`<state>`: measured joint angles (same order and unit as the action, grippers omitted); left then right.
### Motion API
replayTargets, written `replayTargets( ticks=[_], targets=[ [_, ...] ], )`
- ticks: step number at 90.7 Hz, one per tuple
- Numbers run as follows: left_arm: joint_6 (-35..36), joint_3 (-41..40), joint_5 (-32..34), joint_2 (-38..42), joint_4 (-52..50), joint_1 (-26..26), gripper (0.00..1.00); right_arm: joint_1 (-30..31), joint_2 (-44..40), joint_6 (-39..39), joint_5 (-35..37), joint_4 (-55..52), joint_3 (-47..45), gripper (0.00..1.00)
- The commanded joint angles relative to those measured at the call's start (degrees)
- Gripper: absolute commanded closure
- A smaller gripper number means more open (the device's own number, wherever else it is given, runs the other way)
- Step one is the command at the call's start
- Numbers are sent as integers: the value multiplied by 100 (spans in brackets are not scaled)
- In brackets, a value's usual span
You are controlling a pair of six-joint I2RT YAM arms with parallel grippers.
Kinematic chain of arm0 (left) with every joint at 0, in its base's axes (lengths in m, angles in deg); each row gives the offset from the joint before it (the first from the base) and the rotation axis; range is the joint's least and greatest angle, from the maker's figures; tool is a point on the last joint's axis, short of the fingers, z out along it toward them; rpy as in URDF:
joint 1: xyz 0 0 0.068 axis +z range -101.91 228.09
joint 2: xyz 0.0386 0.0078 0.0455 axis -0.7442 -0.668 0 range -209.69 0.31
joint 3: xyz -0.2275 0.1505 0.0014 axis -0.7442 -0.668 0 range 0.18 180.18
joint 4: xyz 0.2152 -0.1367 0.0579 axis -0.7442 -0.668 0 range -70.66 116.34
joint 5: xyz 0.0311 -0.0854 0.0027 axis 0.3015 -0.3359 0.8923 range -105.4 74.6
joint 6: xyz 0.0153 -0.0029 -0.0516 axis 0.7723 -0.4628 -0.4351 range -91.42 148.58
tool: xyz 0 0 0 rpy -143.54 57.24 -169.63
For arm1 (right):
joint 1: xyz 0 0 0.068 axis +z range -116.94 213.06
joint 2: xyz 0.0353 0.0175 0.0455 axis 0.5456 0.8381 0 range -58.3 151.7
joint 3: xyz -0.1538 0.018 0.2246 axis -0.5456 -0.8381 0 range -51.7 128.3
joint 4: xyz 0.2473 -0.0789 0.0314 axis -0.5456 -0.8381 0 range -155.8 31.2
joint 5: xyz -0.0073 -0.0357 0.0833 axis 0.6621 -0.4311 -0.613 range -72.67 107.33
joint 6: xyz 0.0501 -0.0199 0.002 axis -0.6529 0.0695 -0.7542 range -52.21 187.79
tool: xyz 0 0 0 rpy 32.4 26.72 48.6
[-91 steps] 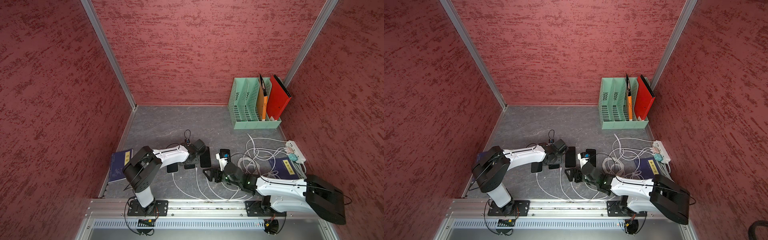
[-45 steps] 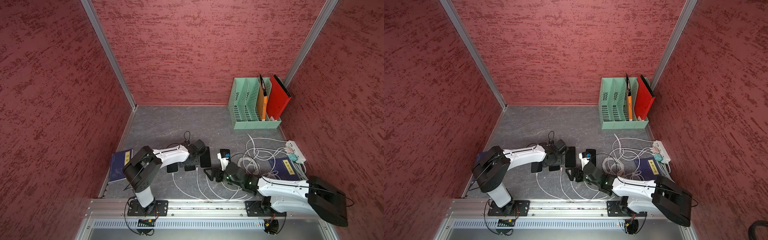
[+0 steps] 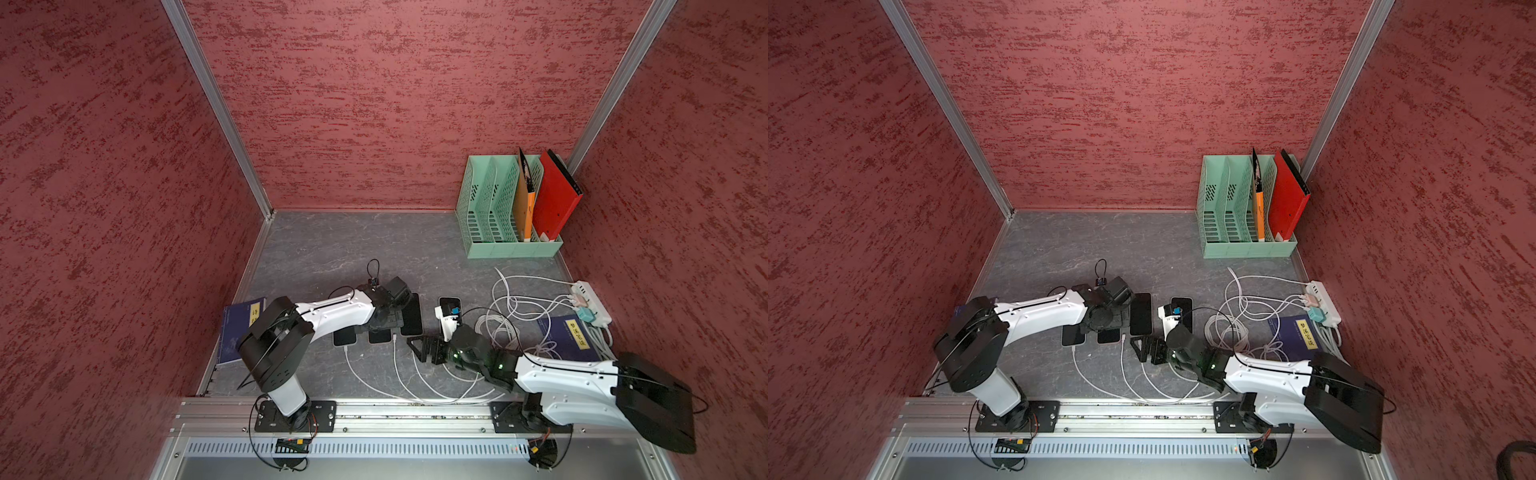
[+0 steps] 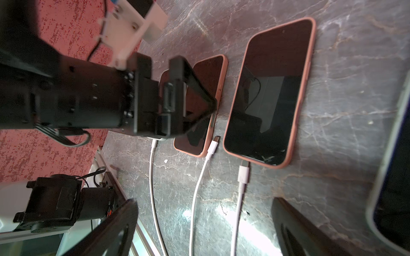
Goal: Unplug the charging cable from the phone
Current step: Place the phone at the center of the board, then pick up the phone at the center of the board.
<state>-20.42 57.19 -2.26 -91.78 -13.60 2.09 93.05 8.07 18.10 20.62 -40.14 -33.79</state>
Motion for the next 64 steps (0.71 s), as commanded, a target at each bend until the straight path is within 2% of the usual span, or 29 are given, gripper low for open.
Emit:
replayTargets(
  ticks=[1, 15, 24, 28, 35, 41, 45, 52, 64],
  targets=[
    [93, -163, 577, 845, 43, -97, 0, -40, 50, -66, 236, -578, 293, 2],
    [78, -657, 1235, 2146, 282, -69, 0, 66, 450, -175, 1183, -3175, 1798, 2],
    [13, -1100, 1187, 2759, 373, 318, 0, 83, 629, -102, 1643, -4036, 2524, 2],
    [36, -1381, 819, 3065, 587, 609, 0, 83, 562, -143, 1890, -4108, 2597, 2],
    [54, -1920, -350, 3446, 1015, 1376, 0, 83, 293, -183, 2165, -3755, 2352, 2],
    [63, -2284, -1468, 3663, 1245, 2169, 0, 54, -39, -149, 2062, -3268, 2029, 2],
    [151, -2485, -2033, 3755, 1410, 2424, 0, 44, -230, -53, 1899, -3014, 1858, 2],
    [330, -2567, -2018, 3882, 1304, 2688, 0, 11, -377, 72, 1715, -2989, 1726, 2],
    [593, -2287, -1274, 3804, 648, 2534, 0, -24, -476, 104, 1529, -2995, 1548, 2]
  ],
)
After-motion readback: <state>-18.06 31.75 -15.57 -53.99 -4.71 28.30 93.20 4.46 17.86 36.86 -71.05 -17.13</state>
